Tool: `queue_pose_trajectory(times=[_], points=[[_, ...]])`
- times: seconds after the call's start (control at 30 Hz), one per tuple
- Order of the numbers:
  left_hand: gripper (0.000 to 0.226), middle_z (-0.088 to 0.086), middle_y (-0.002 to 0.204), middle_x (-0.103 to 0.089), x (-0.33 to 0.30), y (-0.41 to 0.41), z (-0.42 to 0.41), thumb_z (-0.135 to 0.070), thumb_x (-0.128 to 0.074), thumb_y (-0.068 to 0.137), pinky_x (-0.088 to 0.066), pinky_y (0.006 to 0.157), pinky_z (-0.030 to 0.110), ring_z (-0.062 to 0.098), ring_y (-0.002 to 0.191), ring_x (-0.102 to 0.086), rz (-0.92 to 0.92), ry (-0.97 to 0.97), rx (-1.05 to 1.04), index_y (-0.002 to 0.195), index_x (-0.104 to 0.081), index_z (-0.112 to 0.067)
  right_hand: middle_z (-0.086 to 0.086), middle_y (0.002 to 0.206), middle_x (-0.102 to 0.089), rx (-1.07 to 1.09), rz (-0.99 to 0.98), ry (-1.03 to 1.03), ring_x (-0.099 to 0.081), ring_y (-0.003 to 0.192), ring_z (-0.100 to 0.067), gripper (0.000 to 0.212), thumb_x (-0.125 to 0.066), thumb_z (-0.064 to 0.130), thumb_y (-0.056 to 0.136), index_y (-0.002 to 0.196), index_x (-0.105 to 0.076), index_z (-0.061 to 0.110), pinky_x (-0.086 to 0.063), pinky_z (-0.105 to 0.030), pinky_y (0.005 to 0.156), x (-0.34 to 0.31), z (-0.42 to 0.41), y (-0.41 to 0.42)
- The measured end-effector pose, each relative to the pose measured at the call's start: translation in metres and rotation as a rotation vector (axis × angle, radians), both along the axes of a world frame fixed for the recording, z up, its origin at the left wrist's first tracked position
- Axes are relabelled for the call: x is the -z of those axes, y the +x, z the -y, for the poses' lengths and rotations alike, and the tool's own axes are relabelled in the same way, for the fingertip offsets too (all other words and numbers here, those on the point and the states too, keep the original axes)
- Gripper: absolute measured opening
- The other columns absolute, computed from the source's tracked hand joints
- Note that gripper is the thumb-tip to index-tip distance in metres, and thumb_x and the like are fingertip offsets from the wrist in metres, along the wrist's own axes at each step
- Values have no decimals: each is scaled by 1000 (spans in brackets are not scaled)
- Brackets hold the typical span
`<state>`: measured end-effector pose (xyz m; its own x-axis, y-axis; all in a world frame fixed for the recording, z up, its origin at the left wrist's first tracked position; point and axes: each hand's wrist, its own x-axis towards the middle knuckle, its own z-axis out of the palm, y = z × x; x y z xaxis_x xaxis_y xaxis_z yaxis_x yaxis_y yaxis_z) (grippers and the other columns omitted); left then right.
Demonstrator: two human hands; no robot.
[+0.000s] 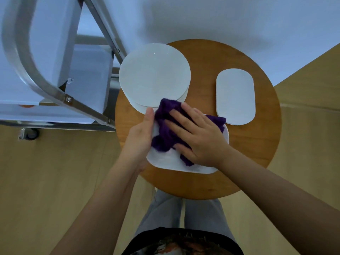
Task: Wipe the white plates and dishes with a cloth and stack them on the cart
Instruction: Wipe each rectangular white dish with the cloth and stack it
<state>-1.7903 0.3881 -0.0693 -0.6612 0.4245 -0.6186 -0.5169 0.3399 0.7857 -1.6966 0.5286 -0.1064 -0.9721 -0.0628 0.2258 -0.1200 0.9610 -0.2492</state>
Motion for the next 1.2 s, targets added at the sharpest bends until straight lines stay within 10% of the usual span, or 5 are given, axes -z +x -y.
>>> queue_pose_trajectory(times=[0.17, 0.5, 0.87, 1.07, 1.2], points=[[71, 5, 63, -63, -7, 7, 0, -72, -35, 74, -39, 36, 10, 0, 43, -57, -82, -67, -208, 88, -65, -9, -21, 146, -36, 393, 6, -172, -32, 134, -40, 49, -45, 33, 92, 135, -48, 9, -35, -51, 106, 7, -2, 14], [46, -10, 56, -63, 7, 28, -10, -66, -44, 83, -52, 61, 30, 12, 63, -62, 7, -67, -438, 65, -61, -28, -9, 157, -11, 1070, 212, -547, 0, 144, -25, 46, -41, 25, 97, 141, -39, 13, 4, -31, 114, 10, 48, 37], [52, -1, 79, -75, 19, 14, 1, -74, -47, 77, -59, 61, 38, 19, 70, -72, 236, -21, -469, 93, -64, -27, 1, 146, -40, 118, 224, -440, -31, 138, -20, 58, -65, 32, 75, 130, -50, 22, -10, -43, 113, -3, 57, 54], [46, 0, 93, -75, 13, 5, -3, -62, -42, 89, -57, 69, 35, 22, 85, -71, 273, -30, -424, 101, -64, -23, -17, 96, -71, 324, -137, -104, -68, 85, -33, 25, -63, 23, 80, 90, -71, 3, -54, -40, 75, 2, 20, 61], [62, 0, 106, -73, 4, 7, -1, -72, -34, 83, -56, 78, 40, 21, 99, -69, 308, 143, -285, 105, -68, -25, 2, 82, -66, 508, -37, -616, -63, 74, -13, 22, -77, 6, 71, 88, -64, 15, -49, -23, 62, -14, 15, 53]])
